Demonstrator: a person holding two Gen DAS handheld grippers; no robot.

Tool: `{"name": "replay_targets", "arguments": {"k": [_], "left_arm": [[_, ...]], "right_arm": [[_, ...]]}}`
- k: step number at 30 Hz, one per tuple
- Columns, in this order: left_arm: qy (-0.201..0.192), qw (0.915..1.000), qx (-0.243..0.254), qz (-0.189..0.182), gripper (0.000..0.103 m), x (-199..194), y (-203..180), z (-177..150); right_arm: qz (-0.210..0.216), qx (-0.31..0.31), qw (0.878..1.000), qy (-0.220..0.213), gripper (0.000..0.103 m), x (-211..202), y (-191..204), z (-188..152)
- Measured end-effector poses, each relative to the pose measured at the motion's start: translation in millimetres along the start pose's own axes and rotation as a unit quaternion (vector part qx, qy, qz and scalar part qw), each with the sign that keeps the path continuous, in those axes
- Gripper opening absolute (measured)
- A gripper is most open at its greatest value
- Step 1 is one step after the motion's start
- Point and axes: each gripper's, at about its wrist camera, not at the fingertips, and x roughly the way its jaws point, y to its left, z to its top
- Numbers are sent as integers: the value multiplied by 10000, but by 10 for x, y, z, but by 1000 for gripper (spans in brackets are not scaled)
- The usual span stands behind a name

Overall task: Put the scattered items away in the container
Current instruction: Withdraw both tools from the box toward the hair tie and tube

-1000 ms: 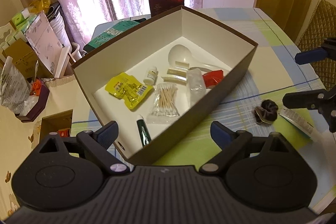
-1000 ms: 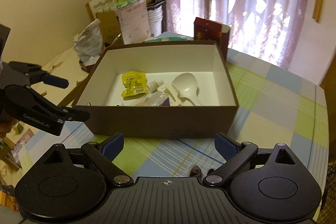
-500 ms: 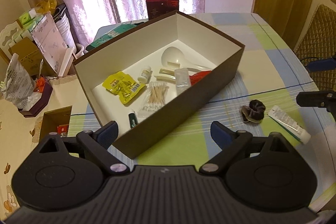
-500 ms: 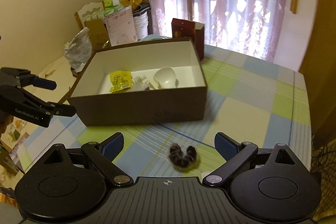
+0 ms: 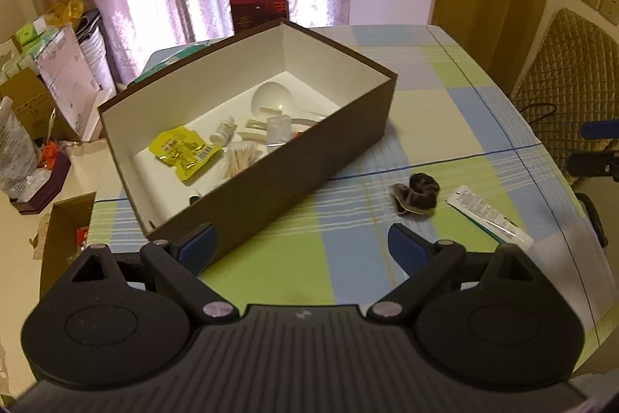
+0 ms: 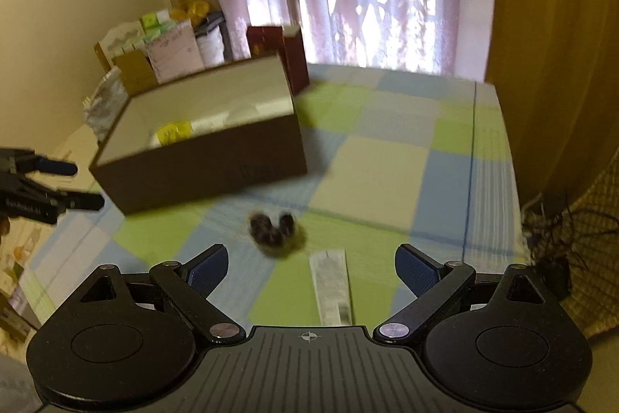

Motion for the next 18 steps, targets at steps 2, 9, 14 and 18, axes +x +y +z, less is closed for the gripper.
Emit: {"name": "replay_targets", "arguments": {"k": [2,9,14,18], "left_arm": [[-1,10000,41,-47,93,28,-41,-35],[97,9992,328,-195,93,152,-267,-146],[241,9983,419,-318,93,242,-385,-210],[305,9977,454,-388,93,316,-418,-233]], "right_arm": [[-3,80,9999,73,98,3,-21,-93],[-237,241,9986,404,98,118,-50,-314],[-323,293,9976,538,98,209,-67,-412],[-373,370,9962,694,98,311,-98,-458]]}}
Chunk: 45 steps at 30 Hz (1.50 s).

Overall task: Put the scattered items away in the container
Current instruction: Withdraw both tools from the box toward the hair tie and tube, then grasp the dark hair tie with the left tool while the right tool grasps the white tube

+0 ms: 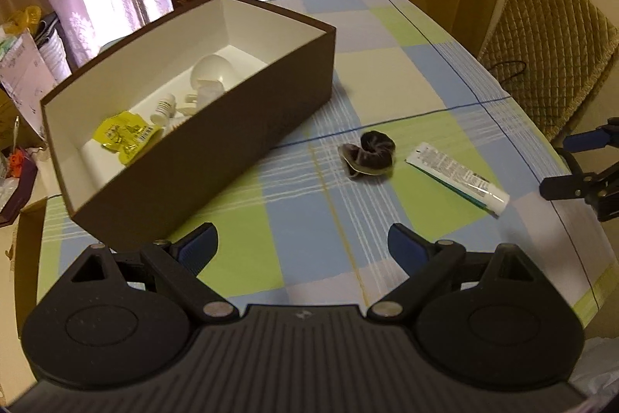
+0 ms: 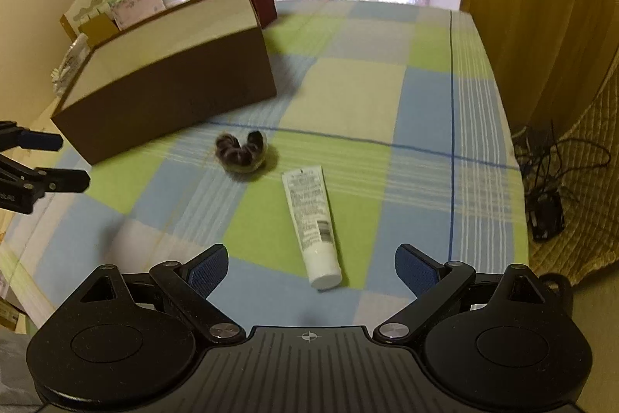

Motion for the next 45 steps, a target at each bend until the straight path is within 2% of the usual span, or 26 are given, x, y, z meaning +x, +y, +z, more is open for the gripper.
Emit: {"name": "replay_targets", "arguments": {"k": [14,20,26,28,32,33,34,39,41,45], "left_arm": [[79,9998,79,-156,93,181,23,37],[102,9998,118,-120,93,246,81,26],[145,9997,170,-89,92,335,134,16],[152,9996,197,-99,92,367,139,17],[158,9996,208,-114,87,441,145,31],[172,9995,209,-139,86,464,147,35],[177,9995,221,-167,84,485,144,38],[168,9973,597,-381,77,606,66,67],[196,9956,797,-448,69,675,3,83],[209,9901,1230,-650,61,849,-170,149]], "right_arm": [[-21,75,9995,317,98,329,-24,26],[-42,-85,9992,383,98,543,-15,32],[-140,-434,9986,263,96,734,-1,39],[-56,-554,9980,290,67,805,1,40],[-100,-612,9976,316,64,927,-25,13],[-121,-649,9973,322,40,944,-33,3],[-94,-653,9972,360,34,959,-50,-6],[-294,-314,9983,388,34,892,-210,-66],[-375,-121,9984,410,34,850,-285,-94],[-571,173,9972,446,34,763,-407,-147]]}}
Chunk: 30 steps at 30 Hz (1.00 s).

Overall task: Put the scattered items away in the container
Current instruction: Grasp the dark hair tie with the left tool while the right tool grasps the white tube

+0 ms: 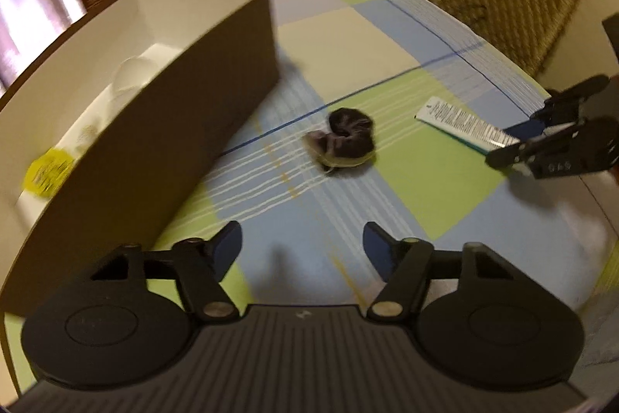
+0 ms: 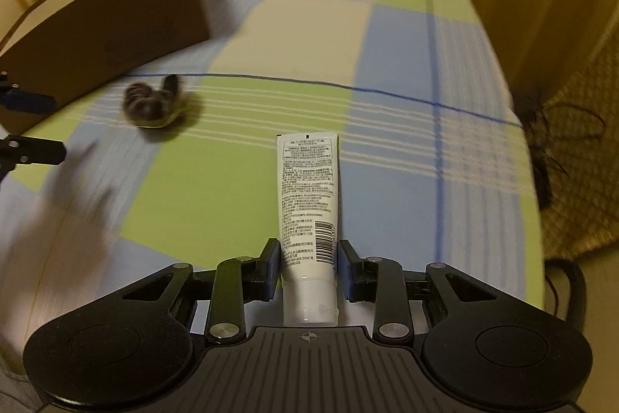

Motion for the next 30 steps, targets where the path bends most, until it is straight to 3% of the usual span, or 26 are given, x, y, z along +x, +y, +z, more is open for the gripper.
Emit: {"name": "replay_targets", "arguments": {"k": [6,9,15,17,20,23,27,28,29,30], "left_arm": [[-229,9973,695,-116,61,310,-192,249],[-281,9953,893,-229,63,471,-220,384],[-44,9948,956,-335,60,861,-191,521],[14,9952,888,-423,42,936,-157,515],[44,9955,677,-666,28,937,-93,481],[7,9957,552,-746,20,812,-48,432],[-60,9972,274,-688,19,567,36,315],[-61,9976,212,-655,19,511,53,277],[-65,9979,150,-624,19,450,73,235],[-79,9983,77,-581,19,377,89,188]], "right_arm": [[-53,226,9997,19,35,-64,-88,-47],[-103,308,9995,-58,81,-93,-82,-62],[-96,356,9991,-199,81,-115,-80,-37],[-87,317,9993,-195,81,-98,-68,-21],[-72,181,9996,-192,81,-69,-19,6],[-118,1,9997,-196,81,-29,31,36],[-175,-118,9996,-192,81,29,57,67],[-194,-140,9996,-170,77,47,60,69],[-188,-158,9996,-117,60,72,58,69],[-164,-155,9997,-89,58,87,53,66]]}}
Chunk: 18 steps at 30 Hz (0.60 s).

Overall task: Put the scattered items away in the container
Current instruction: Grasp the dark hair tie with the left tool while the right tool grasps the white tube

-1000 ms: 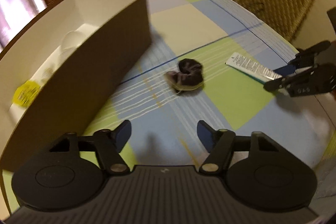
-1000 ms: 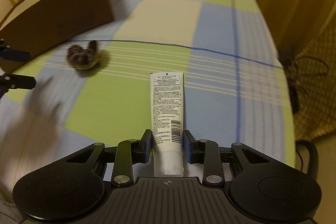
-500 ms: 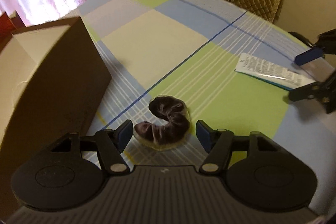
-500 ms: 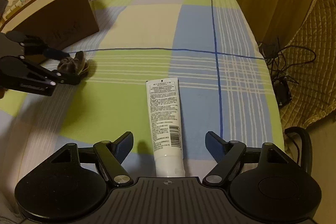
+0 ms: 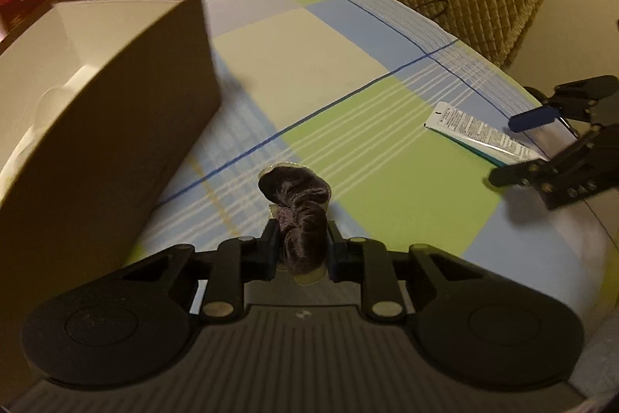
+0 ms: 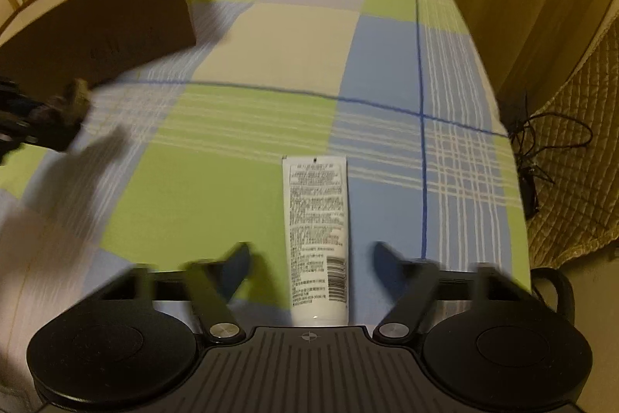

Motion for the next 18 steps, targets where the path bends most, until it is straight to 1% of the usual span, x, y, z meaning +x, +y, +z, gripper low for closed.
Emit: {"name": "replay_targets", "arguments": {"k": [1,2,3,6,9,13,18], "left_arm": [[-19,10000,-68,35,19,-68,6,-43],[-37,9999,-137,64,19,-134,16,-82],[-57,9997,-222,97,19,-199,26,-119],[-123,9985,-504,170,19,-387,72,-230],[-195,9971,-692,244,19,-536,94,-314],[-308,9959,-775,346,19,-713,94,-401],[-438,9941,-898,432,19,-876,83,-500]], "right_arm": [[-5,-2,10000,-23,54,-1,2,-5],[-30,-43,10000,-32,47,-7,16,-7],[-11,-65,10000,-31,37,-18,30,-5],[213,-158,9996,77,36,-59,117,-13],[640,-76,9979,74,36,-128,212,-39],[1026,-63,9947,-70,36,-264,374,0],[1348,-15,9903,-324,36,-445,494,139]]}}
